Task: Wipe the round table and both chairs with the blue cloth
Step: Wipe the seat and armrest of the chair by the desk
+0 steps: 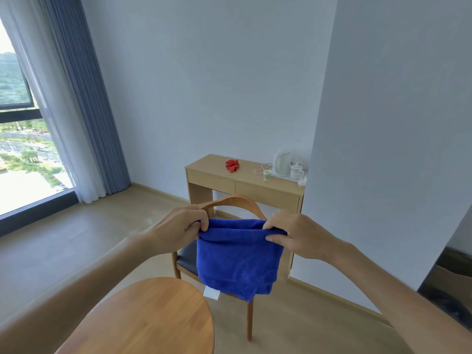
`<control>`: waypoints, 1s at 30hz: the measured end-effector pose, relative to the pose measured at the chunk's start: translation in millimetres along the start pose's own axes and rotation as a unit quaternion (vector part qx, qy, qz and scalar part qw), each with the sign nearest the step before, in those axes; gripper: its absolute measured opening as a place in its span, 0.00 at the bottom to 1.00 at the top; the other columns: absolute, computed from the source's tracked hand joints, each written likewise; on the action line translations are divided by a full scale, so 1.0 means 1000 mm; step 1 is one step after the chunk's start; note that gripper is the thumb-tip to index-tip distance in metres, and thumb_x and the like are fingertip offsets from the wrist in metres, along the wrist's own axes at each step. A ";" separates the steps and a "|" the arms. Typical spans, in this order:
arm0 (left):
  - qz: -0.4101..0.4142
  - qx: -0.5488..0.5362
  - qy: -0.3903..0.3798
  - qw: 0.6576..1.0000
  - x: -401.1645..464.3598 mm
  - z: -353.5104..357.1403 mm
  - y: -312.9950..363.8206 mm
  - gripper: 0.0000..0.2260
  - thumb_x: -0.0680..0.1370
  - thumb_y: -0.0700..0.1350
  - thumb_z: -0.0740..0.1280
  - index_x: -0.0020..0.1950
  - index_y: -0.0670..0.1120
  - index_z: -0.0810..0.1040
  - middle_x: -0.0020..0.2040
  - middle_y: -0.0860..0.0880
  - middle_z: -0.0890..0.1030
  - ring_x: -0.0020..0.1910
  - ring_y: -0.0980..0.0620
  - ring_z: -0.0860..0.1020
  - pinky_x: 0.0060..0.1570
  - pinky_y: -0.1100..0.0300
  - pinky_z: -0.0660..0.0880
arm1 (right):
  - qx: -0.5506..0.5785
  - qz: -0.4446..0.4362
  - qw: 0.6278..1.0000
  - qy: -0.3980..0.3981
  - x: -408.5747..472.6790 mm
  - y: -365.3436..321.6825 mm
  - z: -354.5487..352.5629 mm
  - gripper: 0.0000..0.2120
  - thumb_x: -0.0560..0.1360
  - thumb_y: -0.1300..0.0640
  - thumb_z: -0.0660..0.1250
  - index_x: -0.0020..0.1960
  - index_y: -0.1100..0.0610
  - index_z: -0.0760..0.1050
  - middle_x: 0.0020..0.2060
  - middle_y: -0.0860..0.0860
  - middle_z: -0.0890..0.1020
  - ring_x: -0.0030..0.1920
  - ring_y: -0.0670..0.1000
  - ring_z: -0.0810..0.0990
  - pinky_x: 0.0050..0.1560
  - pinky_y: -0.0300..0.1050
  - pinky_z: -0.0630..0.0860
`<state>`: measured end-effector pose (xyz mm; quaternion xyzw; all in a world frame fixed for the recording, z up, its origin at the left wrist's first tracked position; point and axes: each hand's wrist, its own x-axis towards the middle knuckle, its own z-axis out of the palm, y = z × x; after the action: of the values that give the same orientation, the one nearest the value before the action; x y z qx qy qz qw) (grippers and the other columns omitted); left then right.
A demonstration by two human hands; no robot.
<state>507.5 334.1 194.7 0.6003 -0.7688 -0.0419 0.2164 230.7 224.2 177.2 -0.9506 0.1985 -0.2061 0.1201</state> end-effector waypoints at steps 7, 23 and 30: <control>0.025 0.083 0.029 0.996 -0.004 0.019 0.000 0.09 0.76 0.49 0.68 0.50 0.47 0.70 0.45 0.58 0.68 0.37 0.62 0.68 0.38 0.71 0.69 | 0.012 -0.002 1.000 0.022 -0.001 0.007 0.000 0.08 0.76 0.57 0.63 0.52 0.55 0.79 0.44 0.39 0.76 0.46 0.34 0.72 0.48 0.26 0.67; 0.207 0.256 0.021 0.944 0.003 0.032 0.005 0.07 0.70 0.39 0.61 0.41 0.49 0.64 0.35 0.54 0.74 0.28 0.58 0.70 0.27 0.70 0.66 | 0.021 0.103 0.994 -0.037 -0.004 0.010 0.004 0.15 0.78 0.57 0.64 0.61 0.46 0.66 0.46 0.42 0.78 0.46 0.42 0.75 0.46 0.33 0.69; 0.021 0.086 -0.048 0.995 0.013 0.028 0.010 0.14 0.74 0.43 0.56 0.60 0.51 0.68 0.45 0.56 0.71 0.39 0.58 0.71 0.38 0.72 0.64 | 0.033 0.135 0.988 -0.063 0.005 0.008 0.006 0.07 0.78 0.60 0.62 0.54 0.51 0.75 0.47 0.46 0.78 0.47 0.45 0.75 0.49 0.40 0.73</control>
<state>485.3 319.4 176.8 0.5974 -0.7918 0.0003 0.1270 234.7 216.2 171.0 -0.9217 0.3102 -0.1342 0.1905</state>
